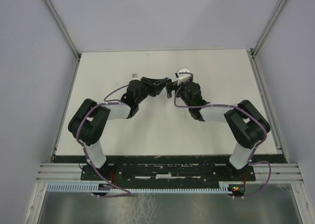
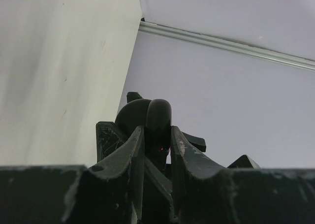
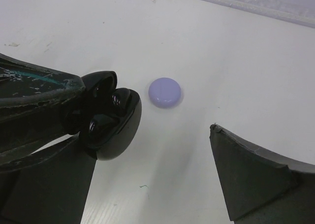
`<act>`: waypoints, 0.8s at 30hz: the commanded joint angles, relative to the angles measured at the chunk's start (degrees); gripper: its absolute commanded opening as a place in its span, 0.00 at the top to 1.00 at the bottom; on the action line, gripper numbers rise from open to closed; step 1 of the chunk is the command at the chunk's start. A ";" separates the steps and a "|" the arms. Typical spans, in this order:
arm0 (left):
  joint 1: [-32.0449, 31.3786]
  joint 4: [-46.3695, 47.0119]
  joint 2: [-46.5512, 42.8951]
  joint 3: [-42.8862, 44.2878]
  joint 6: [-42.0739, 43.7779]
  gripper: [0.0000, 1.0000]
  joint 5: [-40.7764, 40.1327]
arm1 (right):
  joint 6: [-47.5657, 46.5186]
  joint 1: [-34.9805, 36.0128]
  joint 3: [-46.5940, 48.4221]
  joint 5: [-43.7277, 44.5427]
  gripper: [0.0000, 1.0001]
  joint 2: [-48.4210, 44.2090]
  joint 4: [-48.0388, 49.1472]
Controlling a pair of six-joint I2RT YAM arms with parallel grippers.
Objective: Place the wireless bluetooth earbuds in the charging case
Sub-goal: Close the charging case, then place the charging case at the center of the board.
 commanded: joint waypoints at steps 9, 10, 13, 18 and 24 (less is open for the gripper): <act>0.23 2.53 0.12 0.13 -3.24 0.97 1.24 | -9.19 -0.58 -3.19 14.91 0.00 -5.74 2.22; 0.31 2.55 0.19 0.22 -3.18 0.97 1.28 | -9.45 -0.53 -3.81 15.41 0.00 -6.14 2.53; 0.50 2.27 0.53 0.31 -2.52 0.97 1.47 | -9.96 -0.60 -5.46 17.02 0.00 -7.29 2.85; 1.30 0.37 1.20 -0.70 2.59 0.97 3.07 | -3.31 -1.10 -2.25 23.65 0.00 -10.16 -10.42; 2.03 -9.01 1.99 -0.11 14.62 0.97 4.97 | 5.45 -3.40 12.94 19.33 0.00 -9.74 -45.33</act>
